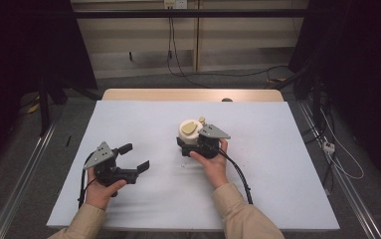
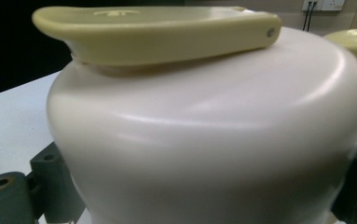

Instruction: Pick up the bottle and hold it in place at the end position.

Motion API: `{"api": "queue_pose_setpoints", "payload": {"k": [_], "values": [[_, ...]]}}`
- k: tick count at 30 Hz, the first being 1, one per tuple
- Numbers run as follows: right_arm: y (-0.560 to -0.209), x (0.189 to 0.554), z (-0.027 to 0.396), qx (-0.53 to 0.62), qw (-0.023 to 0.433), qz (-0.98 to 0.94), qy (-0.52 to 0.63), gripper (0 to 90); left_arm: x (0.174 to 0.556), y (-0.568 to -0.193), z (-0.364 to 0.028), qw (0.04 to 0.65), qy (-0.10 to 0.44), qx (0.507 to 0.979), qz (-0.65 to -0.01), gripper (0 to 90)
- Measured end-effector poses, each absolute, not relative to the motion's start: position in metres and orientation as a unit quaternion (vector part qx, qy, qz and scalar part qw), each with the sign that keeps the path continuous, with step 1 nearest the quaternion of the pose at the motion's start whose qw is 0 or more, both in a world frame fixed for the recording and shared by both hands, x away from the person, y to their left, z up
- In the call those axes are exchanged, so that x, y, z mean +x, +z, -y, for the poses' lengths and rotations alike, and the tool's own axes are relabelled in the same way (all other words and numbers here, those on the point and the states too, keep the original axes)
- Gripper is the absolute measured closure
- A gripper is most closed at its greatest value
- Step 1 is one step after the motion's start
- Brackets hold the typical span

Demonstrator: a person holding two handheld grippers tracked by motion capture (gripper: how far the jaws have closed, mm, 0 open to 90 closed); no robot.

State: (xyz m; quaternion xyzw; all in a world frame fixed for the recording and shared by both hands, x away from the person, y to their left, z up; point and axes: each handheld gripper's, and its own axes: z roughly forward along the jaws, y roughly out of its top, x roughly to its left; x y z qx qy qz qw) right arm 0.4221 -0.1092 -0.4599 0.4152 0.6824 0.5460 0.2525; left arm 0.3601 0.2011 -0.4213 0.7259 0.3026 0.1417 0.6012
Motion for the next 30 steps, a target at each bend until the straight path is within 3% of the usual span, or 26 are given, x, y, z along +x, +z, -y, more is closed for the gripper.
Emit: {"api": "queue_pose_setpoints", "payload": {"k": [30], "values": [[-0.460, 0.422, 0.109, 0.416, 0.252, -0.683, 0.545, 6.5, 0.376, -0.408, -0.158, 0.596, 0.112, 0.740, -0.291, 15.1]]}}
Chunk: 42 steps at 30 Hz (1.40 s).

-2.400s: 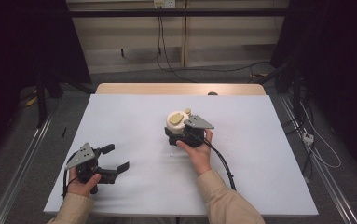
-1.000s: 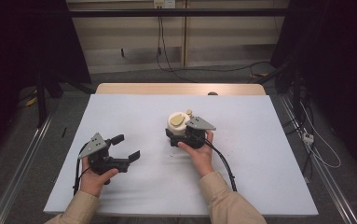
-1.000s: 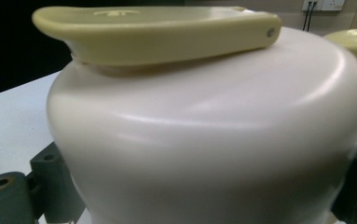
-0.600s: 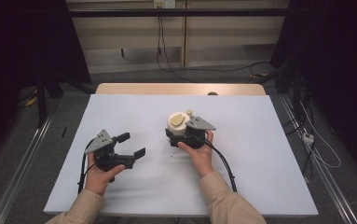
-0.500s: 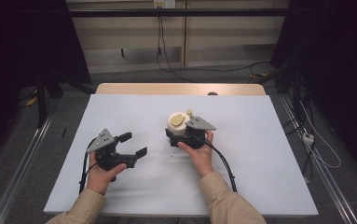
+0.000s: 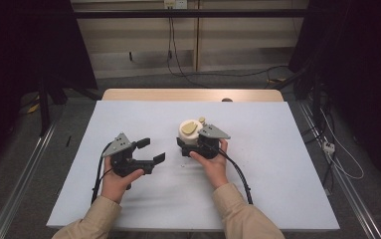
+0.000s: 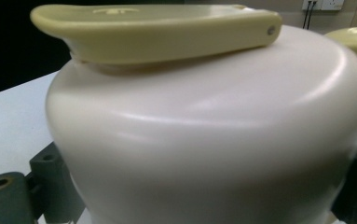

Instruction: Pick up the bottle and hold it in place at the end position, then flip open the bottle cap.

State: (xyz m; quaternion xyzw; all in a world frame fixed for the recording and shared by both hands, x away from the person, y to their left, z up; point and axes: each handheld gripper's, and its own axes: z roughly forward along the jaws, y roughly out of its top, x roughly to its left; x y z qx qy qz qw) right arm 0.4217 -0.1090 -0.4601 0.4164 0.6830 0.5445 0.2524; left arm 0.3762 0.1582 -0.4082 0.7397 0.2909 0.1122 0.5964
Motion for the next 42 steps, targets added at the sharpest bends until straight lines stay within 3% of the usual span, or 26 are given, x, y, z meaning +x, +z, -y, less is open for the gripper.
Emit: {"api": "queue_pose_setpoints", "payload": {"k": [7, 13, 18, 23, 26, 42], "values": [[-0.461, 0.421, 0.109, 0.415, 0.255, -0.683, 0.544, 6.5, 0.381, -0.404, -0.146, 0.594, 0.104, 0.744, -0.287, 17.9], [-0.461, 0.421, 0.109, 0.415, 0.254, -0.683, 0.544, 6.5, 0.389, -0.400, -0.137, 0.591, 0.107, 0.744, -0.292, 25.6], [-0.461, 0.421, 0.109, 0.415, 0.254, -0.684, 0.544, 6.4, 0.398, -0.402, -0.130, 0.578, 0.099, 0.753, -0.298, 37.5], [-0.461, 0.421, 0.109, 0.415, 0.255, -0.684, 0.544, 6.4, 0.401, -0.403, -0.123, 0.566, 0.086, 0.767, -0.290, 65.3], [-0.461, 0.421, 0.108, 0.416, 0.255, -0.683, 0.543, 6.3, 0.401, -0.403, -0.122, 0.565, 0.084, 0.765, -0.297, 73.5], [-0.461, 0.421, 0.108, 0.415, 0.256, -0.684, 0.542, 6.2, 0.409, -0.398, -0.114, 0.553, 0.072, 0.772, -0.304, 88.2]]}}
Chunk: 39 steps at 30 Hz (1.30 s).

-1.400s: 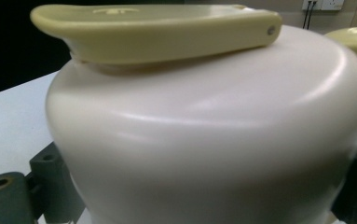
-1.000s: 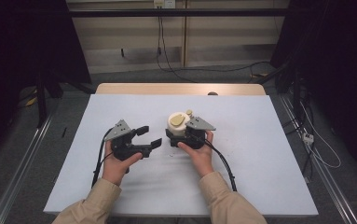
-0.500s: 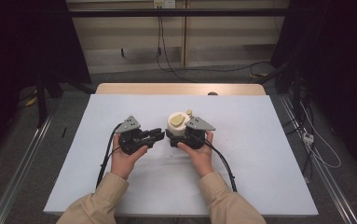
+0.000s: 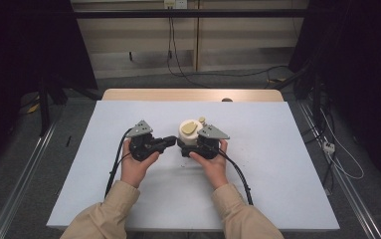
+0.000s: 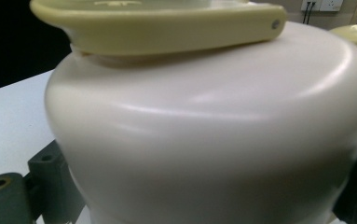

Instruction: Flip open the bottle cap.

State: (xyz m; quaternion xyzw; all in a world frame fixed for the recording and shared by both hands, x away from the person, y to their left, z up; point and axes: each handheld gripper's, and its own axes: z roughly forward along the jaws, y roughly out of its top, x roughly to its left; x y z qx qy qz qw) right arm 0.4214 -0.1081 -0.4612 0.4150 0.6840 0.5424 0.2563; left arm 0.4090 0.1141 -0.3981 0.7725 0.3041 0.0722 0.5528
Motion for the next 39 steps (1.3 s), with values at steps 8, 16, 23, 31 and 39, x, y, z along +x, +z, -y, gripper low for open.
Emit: {"api": "queue_pose_setpoints", "payload": {"k": [8, 16, 23, 31, 39], "values": [[-0.461, 0.421, 0.108, 0.414, 0.257, -0.685, 0.542, 6.2, 0.415, -0.396, -0.107, 0.552, 0.067, 0.773, -0.304, 90.0], [-0.461, 0.421, 0.108, 0.415, 0.256, -0.684, 0.542, 6.2, 0.419, -0.390, -0.099, 0.549, 0.063, 0.776, -0.303, 90.0], [-0.461, 0.421, 0.108, 0.414, 0.256, -0.685, 0.541, 6.1, 0.421, -0.392, -0.094, 0.541, 0.065, 0.782, -0.302, 90.0], [-0.461, 0.421, 0.108, 0.414, 0.256, -0.685, 0.541, 6.1, 0.421, -0.393, -0.093, 0.538, 0.066, 0.784, -0.302, 90.0], [-0.461, 0.421, 0.108, 0.414, 0.257, -0.685, 0.541, 6.1, 0.421, -0.389, -0.091, 0.532, 0.076, 0.787, -0.304, 90.0]]}}
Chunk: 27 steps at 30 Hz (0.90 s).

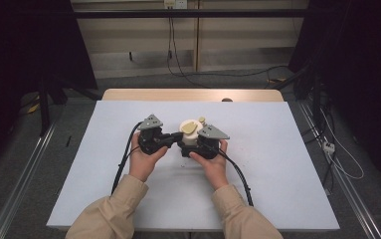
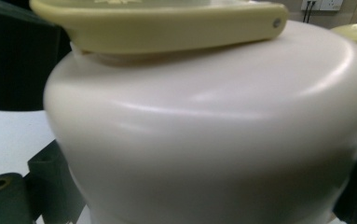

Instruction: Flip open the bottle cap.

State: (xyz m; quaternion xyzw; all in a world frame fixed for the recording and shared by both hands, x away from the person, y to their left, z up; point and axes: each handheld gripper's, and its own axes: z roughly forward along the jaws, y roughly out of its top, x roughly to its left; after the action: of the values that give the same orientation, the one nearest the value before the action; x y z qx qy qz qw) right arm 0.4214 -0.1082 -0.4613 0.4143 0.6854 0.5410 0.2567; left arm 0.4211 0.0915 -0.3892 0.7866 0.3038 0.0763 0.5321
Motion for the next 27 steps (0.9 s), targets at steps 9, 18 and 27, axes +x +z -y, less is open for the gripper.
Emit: {"api": "queue_pose_setpoints", "payload": {"k": [9, 18, 27], "values": [[-0.4614, 0.4215, 0.1083, 0.414, 0.256, -0.685, 0.541, 6.1, 0.4217, -0.3861, -0.0901, 0.529, 0.080, 0.789, -0.304, 90.0], [-0.4614, 0.4216, 0.1083, 0.415, 0.256, -0.686, 0.541, 6.1, 0.4222, -0.3825, -0.0880, 0.532, 0.080, 0.785, -0.306, 90.0], [-0.4614, 0.4215, 0.1084, 0.415, 0.256, -0.686, 0.540, 6.1, 0.4235, -0.3787, -0.0850, 0.535, 0.080, 0.784, -0.303, 90.0]]}}
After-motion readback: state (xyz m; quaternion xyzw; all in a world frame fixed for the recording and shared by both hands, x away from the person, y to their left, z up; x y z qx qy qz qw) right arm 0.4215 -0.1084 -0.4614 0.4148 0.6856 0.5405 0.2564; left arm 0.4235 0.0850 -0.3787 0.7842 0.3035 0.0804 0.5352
